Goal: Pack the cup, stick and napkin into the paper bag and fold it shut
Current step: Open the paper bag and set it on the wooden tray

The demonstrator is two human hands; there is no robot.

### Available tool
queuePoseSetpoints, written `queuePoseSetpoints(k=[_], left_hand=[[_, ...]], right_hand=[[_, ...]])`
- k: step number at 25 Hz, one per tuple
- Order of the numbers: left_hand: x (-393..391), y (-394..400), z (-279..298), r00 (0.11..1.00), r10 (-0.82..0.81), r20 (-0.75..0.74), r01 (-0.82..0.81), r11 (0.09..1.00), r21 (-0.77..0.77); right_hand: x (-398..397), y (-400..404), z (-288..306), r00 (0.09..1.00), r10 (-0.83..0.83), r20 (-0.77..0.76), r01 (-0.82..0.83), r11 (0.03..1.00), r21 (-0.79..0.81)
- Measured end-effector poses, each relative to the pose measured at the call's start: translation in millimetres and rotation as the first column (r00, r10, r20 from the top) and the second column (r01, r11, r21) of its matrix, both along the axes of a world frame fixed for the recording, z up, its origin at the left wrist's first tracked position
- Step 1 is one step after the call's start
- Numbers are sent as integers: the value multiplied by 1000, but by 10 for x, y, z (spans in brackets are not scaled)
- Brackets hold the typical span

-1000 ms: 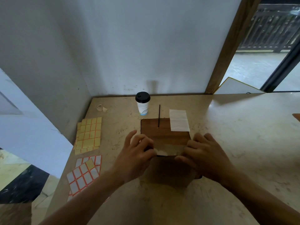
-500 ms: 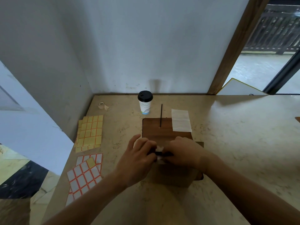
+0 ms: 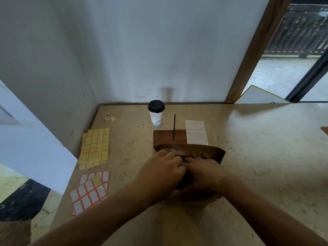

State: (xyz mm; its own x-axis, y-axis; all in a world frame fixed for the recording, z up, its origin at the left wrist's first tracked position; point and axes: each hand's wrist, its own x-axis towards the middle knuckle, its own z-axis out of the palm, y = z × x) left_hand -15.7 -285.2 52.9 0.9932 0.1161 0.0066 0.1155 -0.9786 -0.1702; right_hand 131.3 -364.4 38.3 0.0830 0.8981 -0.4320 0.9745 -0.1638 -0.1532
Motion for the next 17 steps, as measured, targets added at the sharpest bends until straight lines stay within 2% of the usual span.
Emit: queuePoseSetpoints(k=[3, 5, 9, 17], left_hand=[[330, -48, 8, 934, 91, -345, -113, 992, -46], [421, -23, -101, 882, 144, -448, -167, 986, -12], [372, 180, -292, 849, 197, -490, -226, 974, 1], [154, 466, -392, 896, 112, -431, -147, 988, -49]], right_hand=[[30, -12, 20, 1000, 5, 5, -5, 998, -70], [62, -70, 41, 1000, 8, -3, -9, 993, -121], [204, -215, 26, 999, -39, -5, 38, 991, -131], [436, -201, 23, 989, -57, -137, 39, 991, -131]])
